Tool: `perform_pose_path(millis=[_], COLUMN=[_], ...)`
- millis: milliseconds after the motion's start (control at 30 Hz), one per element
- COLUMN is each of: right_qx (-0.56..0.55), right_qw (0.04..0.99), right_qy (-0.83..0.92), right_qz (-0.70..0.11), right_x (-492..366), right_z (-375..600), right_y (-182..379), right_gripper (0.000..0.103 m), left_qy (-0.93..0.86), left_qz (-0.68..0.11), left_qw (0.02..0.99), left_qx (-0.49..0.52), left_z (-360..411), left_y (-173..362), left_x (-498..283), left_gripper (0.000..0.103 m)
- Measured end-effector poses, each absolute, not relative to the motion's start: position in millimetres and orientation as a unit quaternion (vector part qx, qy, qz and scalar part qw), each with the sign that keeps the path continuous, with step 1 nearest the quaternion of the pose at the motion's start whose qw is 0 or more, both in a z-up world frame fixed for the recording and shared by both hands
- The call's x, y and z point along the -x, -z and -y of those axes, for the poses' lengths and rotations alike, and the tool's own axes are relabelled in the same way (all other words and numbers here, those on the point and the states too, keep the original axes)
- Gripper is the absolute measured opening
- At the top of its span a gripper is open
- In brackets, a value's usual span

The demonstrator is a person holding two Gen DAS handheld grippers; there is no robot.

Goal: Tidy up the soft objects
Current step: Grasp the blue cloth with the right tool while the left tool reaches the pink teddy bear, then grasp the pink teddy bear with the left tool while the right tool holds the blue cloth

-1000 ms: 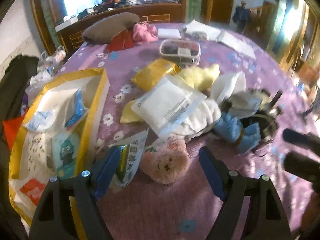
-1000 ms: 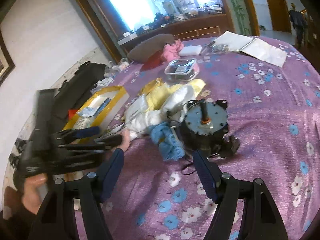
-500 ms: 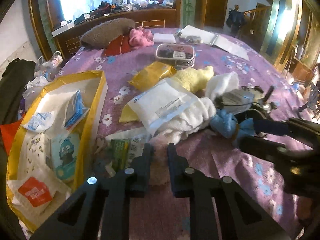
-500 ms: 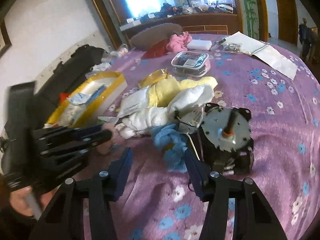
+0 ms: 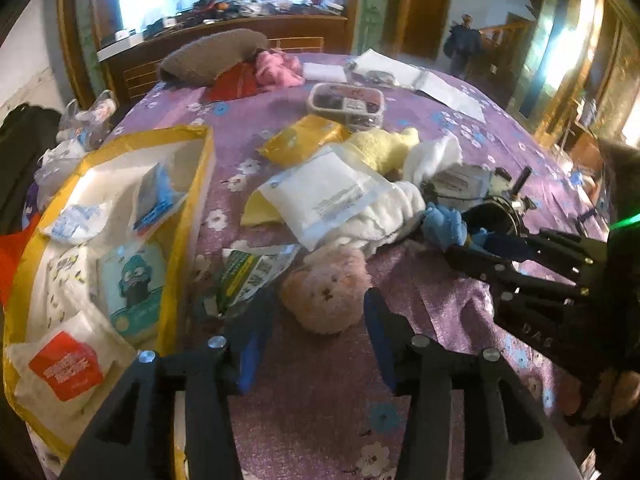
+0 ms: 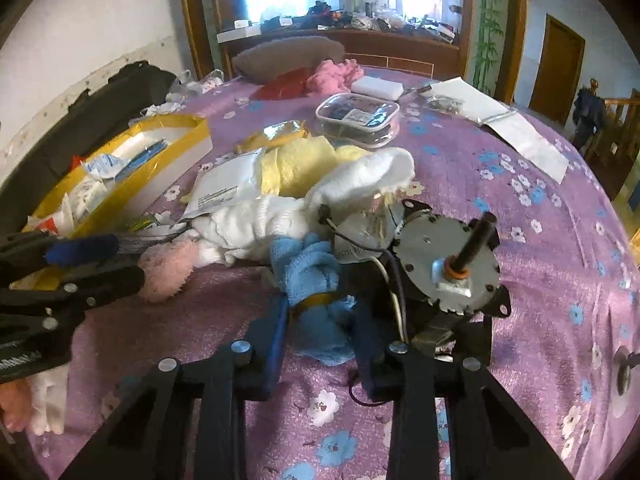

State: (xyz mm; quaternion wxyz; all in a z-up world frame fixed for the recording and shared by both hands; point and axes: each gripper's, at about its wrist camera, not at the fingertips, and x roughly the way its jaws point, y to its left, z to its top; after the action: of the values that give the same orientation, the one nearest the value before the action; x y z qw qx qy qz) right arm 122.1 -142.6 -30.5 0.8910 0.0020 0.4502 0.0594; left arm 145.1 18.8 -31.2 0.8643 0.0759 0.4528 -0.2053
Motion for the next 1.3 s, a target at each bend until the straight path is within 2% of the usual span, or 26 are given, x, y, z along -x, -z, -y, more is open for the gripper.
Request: perform_pose_path(millis=[233, 333, 433, 700, 733, 767, 1000, 1033, 1100, 1133, 1167, 1200, 1300], right_qx=[-0.056, -0.053, -0.057, -0.081, -0.083, -0.086, -0.101, -0.103, -0.104, -0.103, -0.099, -0.098, -0.095], right_qw=[0.890, 0.891, 0.890, 0.885, 0.885, 0.885, 0.881, 0.881, 0.882, 0.883, 0.883, 0.883, 0.883], right_qy=[-0.114, -0.120, -0.124, -0.131, -0.132, -0.135, -0.153, -0.155, -0.157, -0.157, -0.157, -0.158, -0.157], right_qz=[-0.438, -0.436, -0.435, -0.440, -0.440, -0.438, -0.436, -0.436, -0.432, -0.431, -0.431, -0.432, -0.433], right_x=[-112, -107, -106, -109, -109, -108, -107, -107, -106, -106, -106, -106, -106], right_z=[150, 146, 146, 153, 153, 154, 153, 153, 152, 152, 150, 149, 147], right_y=[22, 23, 24, 28, 27, 27, 25, 25, 24, 23, 24, 24, 25], right_gripper=[0.027, 0.027, 0.027, 0.027, 0.027, 0.027, 0.027, 0.027, 0.027, 0.027, 0.027, 0.027, 0.027], left_qy=[0.193, 0.187, 0.178, 0.165, 0.168, 0.167, 0.178, 0.184, 0.189, 0.186, 0.184, 0.188, 0.207], left_qz=[-0.467, -0.466, -0.452, -0.441, -0.438, -0.437, -0.427, -0.423, -0.418, -0.413, -0.406, -0.407, -0.430], left_qw=[0.857, 0.860, 0.869, 0.876, 0.877, 0.877, 0.882, 0.884, 0.887, 0.890, 0.893, 0.892, 0.876], left_qx=[-0.103, -0.091, -0.095, -0.105, -0.105, -0.107, -0.085, -0.072, -0.063, -0.059, -0.055, -0.055, -0.061], left_z=[-5, -6, -6, -1, -1, 0, -11, -14, -21, -23, -26, -25, -18], left_y=[49, 51, 46, 37, 34, 32, 24, 22, 19, 17, 15, 15, 21], left_x=[-158, -159, -152, -134, -131, -130, -121, -120, -118, -117, -117, -118, -128], left_gripper=[0.049, 0.044, 0.033, 0.028, 0.014, 0.012, 0.012, 0.015, 0.038, 0.057, 0.071, 0.074, 0.075])
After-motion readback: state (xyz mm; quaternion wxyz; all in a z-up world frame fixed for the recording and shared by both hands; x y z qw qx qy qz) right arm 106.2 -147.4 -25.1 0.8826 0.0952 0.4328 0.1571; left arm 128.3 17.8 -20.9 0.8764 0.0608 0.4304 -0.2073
